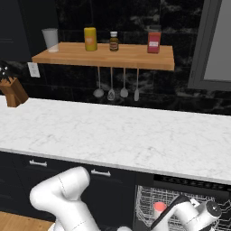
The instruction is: Pick up the cup and bowl from the counter, place them in the dishwasher, and close the dishwasher door.
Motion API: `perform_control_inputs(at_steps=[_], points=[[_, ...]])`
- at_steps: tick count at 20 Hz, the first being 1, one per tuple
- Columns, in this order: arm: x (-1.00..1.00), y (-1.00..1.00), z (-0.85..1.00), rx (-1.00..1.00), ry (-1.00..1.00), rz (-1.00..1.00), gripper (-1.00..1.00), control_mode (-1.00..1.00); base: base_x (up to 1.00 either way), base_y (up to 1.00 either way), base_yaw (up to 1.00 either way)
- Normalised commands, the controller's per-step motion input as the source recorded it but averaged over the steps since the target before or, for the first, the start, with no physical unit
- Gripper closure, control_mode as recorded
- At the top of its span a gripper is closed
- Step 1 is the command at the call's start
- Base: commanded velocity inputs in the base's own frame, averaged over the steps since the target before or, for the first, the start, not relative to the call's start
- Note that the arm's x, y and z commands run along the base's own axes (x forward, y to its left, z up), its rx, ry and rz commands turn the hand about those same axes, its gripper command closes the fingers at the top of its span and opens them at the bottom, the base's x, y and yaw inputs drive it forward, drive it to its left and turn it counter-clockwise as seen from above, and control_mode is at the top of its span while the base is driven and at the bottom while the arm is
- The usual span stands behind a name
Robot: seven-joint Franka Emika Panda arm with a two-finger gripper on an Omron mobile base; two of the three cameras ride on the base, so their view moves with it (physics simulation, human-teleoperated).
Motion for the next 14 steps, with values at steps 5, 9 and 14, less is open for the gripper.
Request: perform_control_inputs(at_steps=[5, 9, 14], points=[[0.41, -0.07, -0.46, -0.07, 0.00, 0.23, 1.00, -1.00, 0.00, 0.00, 0.00], [-0.09, -0.03, -0.82, -0.12, 0.00, 0.29, 1.00, -1.00, 0.00, 0.00, 0.00], [-1.00, -0.07, -0.62, -0.06, 0.00, 0.34, 1.00, -1.00, 0.00, 0.00, 0.00]])
